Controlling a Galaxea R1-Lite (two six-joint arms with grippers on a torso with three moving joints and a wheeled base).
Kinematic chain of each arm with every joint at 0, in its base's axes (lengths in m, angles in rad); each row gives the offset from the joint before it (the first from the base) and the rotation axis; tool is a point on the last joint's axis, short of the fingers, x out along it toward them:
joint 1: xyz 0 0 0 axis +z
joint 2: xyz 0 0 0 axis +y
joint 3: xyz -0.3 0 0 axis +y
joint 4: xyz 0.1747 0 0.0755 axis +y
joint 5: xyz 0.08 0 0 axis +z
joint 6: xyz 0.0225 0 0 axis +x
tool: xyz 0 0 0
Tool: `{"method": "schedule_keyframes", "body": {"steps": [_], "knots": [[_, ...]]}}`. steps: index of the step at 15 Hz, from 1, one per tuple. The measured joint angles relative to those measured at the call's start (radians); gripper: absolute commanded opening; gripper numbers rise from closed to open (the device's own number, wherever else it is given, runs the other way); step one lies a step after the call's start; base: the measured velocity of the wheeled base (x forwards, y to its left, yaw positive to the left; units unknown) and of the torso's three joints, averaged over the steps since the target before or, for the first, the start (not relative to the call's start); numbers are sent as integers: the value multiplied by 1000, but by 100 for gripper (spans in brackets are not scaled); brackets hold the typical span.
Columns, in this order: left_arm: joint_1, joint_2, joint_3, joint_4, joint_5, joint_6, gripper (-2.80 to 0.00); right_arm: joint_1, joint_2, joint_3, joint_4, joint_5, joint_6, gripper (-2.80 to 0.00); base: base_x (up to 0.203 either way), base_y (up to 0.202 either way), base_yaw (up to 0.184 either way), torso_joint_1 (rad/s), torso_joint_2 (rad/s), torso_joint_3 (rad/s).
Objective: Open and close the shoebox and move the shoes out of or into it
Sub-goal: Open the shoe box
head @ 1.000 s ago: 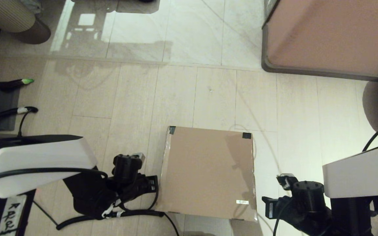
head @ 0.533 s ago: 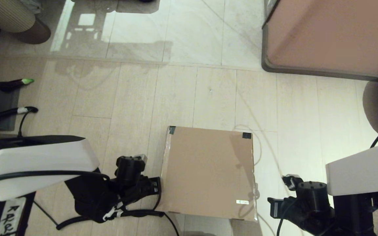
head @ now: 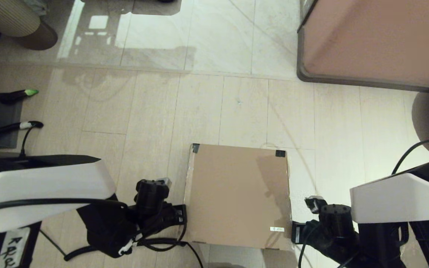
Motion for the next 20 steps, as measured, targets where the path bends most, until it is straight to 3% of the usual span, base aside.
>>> {"method": "schedule_keyframes", "body": {"steps": [4,10,20], "knots": [[-23,-36,41,0,0,-40,-280,27,-8,30,0,-1,52,-280,0,0,0,0,0,0],[-53,-142,137,-1,-1,-42,-280,46,-124,133,0,-1,177,-280,0,0,0,0,0,0],[-86,-313,248,2,9,-89,-280,185,-339,281,4,15,435,-280,0,0,0,0,0,0]]}}
